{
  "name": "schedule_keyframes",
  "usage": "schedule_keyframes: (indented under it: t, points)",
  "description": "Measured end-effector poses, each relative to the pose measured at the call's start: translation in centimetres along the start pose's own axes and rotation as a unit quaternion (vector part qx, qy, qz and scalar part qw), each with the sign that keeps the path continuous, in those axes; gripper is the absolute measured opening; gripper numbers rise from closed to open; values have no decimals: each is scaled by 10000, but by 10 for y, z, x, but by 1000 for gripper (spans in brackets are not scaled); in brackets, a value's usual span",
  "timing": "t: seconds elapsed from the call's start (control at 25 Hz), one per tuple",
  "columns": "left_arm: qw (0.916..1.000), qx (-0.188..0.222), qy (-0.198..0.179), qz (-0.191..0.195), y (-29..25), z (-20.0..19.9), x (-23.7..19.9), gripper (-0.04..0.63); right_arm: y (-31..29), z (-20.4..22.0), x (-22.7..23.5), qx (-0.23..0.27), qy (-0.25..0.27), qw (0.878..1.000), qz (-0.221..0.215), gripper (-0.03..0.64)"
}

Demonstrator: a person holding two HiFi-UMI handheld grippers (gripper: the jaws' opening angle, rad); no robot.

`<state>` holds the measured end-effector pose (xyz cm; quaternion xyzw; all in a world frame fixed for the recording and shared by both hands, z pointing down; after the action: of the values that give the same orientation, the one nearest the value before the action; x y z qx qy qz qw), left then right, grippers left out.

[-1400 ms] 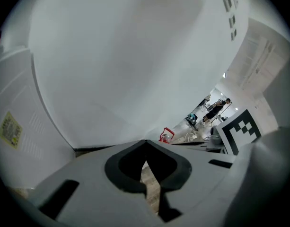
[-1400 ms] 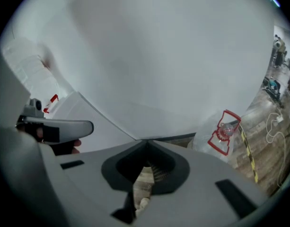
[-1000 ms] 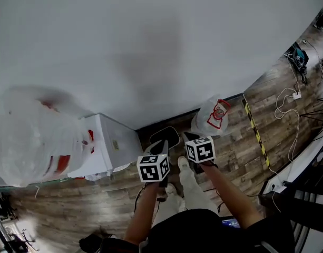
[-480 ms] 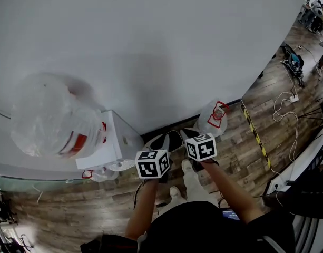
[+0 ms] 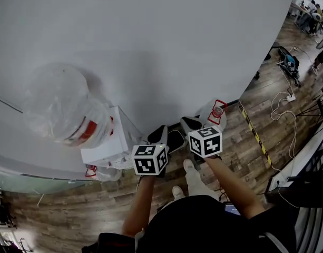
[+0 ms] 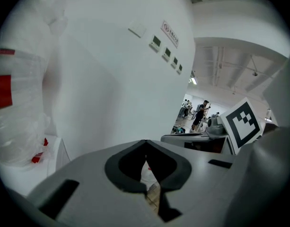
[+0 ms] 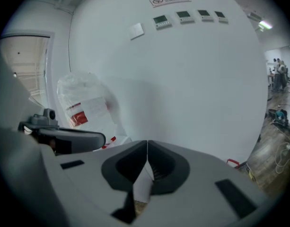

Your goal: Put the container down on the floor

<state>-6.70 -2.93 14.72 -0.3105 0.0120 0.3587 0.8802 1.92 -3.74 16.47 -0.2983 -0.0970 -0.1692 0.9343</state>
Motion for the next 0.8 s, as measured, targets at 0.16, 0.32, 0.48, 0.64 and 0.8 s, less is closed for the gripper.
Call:
schedule_keyframes:
  t: [0.16, 0.32, 0.48, 0.64, 0.8]
  points:
    - [9998, 141, -126, 14, 23, -5, 5, 17, 21, -8, -18, 219, 139, 9996, 97, 31]
    - [9988, 339, -330, 86, 41, -15, 14, 17, 37, -15, -34, 381, 335, 9986, 178, 31]
    - [9975, 536, -428, 159, 54, -28, 25, 17, 55, -28, -45, 579, 498, 9969, 161, 31]
    - [9960, 728, -492, 134, 62, -42, 37, 17, 73, -43, -47, 867, 641, 9941, 99, 31]
    - [9948, 872, -530, 76, 61, -56, 47, 17, 85, -55, -40, 1053, 658, 9922, 54, 31]
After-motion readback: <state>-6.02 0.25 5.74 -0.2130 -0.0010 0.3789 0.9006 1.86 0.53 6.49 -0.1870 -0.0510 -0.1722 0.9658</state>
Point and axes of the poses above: the fingertips, and each gripper's own axes: y backward along the fingers, x to its right, z out of its underside, the point moved 1 cm from there along y, backward along the fingers, and after that the axes turned 8 degrees about -x, right-handed, at the moved point
